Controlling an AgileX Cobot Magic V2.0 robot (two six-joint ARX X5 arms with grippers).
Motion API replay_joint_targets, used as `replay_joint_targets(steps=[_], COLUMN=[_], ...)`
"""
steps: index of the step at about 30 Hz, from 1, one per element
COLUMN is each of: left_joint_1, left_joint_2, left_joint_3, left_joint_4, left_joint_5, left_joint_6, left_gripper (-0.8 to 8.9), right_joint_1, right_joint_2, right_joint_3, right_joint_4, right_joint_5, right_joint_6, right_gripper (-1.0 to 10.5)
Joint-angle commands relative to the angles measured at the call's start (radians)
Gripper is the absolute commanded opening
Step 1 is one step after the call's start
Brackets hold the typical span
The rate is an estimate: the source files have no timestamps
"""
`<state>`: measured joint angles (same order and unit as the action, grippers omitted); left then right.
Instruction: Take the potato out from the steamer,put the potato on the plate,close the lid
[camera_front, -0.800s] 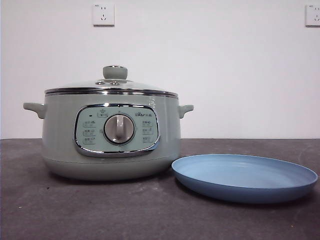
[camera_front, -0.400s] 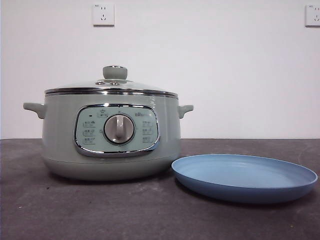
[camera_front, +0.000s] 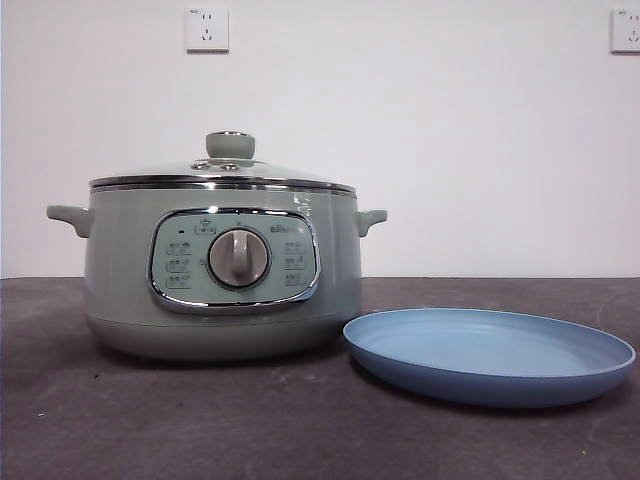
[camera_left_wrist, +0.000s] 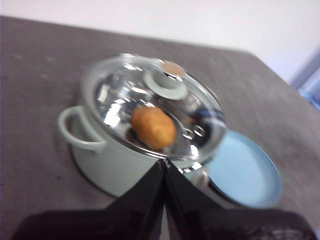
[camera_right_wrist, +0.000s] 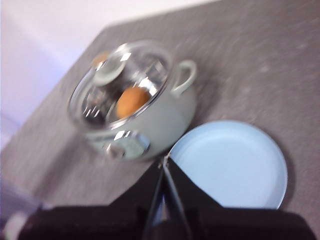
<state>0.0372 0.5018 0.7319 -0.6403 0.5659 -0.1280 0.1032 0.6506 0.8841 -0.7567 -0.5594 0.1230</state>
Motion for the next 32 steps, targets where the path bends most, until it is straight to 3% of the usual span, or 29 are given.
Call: replay_joint_targets(steps=[1,5,13,15,17,19,21,32], left_joint_1=[0.001,0.000,-0.006,-0.006,-0.006,-0.006,-0.006,-0.015], left_joint_2=[0.051,0.106,0.126,0.126,0.126,0.126,0.126,0.140], left_joint_3=[0.070,0.151,0.189,0.189,0.189,0.189,0.189,0.192], left_joint_4=[-0.076,-0.187,-0.248,-0.248,-0.248,-0.247,-0.246,-0.235], left_joint_5=[0.055,0.103,0.115,0.115,0.115,0.115,0.116,0.113], left_joint_6=[0.130,0.201,0.232,0.229,0.229,0.229,0.229,0.225], left_gripper=[-0.08,-0.08,0.28,2.14,5.27,6.44,6.42,6.42], right_joint_1=[0.019,0.065,0.130,0.130,0.130,0.130,0.130,0.130], right_joint_2=[0.056,0.126,0.167,0.167,0.167,0.167,0.167,0.167], right_joint_3=[0.081,0.166,0.185,0.185,0.185,0.185,0.185,0.185], right_joint_4=[-0.104,-0.241,-0.291,-0.291,-0.291,-0.291,-0.291,-0.291], right_joint_5=[-0.023,-0.023,-0.017,-0.016,-0.015,-0.014,-0.014,-0.014], right_joint_6=[-0.164,-0.256,-0.270,-0.269,-0.251,-0.240,-0.232,-0.225], right_gripper=[-0.1,-0.1,0.1,1.0,3.4,5.7,6.7,6.6])
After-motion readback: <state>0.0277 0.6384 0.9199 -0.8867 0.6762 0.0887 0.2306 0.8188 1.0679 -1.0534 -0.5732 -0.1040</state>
